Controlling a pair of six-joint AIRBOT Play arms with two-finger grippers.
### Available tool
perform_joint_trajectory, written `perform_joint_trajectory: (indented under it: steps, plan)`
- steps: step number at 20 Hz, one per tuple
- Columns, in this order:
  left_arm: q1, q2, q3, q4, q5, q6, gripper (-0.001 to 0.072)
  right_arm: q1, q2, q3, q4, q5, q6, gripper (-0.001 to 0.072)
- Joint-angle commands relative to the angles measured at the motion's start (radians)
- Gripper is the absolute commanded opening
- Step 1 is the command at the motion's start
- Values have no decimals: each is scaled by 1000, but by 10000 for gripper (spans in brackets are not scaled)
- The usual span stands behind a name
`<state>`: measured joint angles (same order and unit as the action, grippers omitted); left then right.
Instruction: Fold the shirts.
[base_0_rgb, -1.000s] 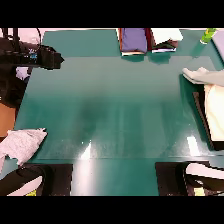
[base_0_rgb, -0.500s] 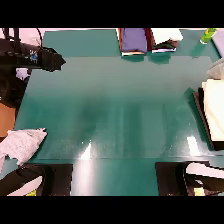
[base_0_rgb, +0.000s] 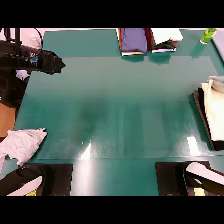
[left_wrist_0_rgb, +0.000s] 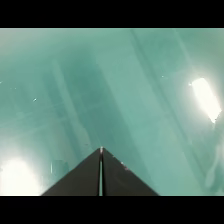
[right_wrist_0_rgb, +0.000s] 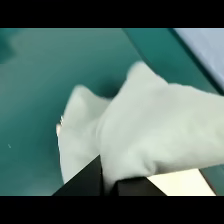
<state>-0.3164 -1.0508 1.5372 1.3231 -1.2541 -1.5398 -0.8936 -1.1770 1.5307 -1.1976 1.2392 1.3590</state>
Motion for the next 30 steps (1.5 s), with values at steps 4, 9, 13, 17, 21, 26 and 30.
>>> perform_joint_trajectory:
  steps: [4,9,13,17,21,26,30]
  plan:
    - [-1,0,0,1,-3,23,27,-106,219,-426,-204,-20,-147,16]
    - [-1,0,0,0,-3,23,26,-187,281,-603,-297,-55,-147,18]
    - [-1,0,0,0,-8,23,26,-230,281,-645,-352,-109,-144,502]
    - [-1,0,0,1,-6,23,26,-246,281,-522,-313,-120,-121,638]
    - [-1,0,0,0,-5,23,27,-48,281,-407,6,-160,-121,636]
    - [-1,0,0,5,-2,23,27,468,281,-442,117,-201,-73,633]
    - [-1,0,0,5,-2,22,27,819,245,-477,104,-251,-66,565]
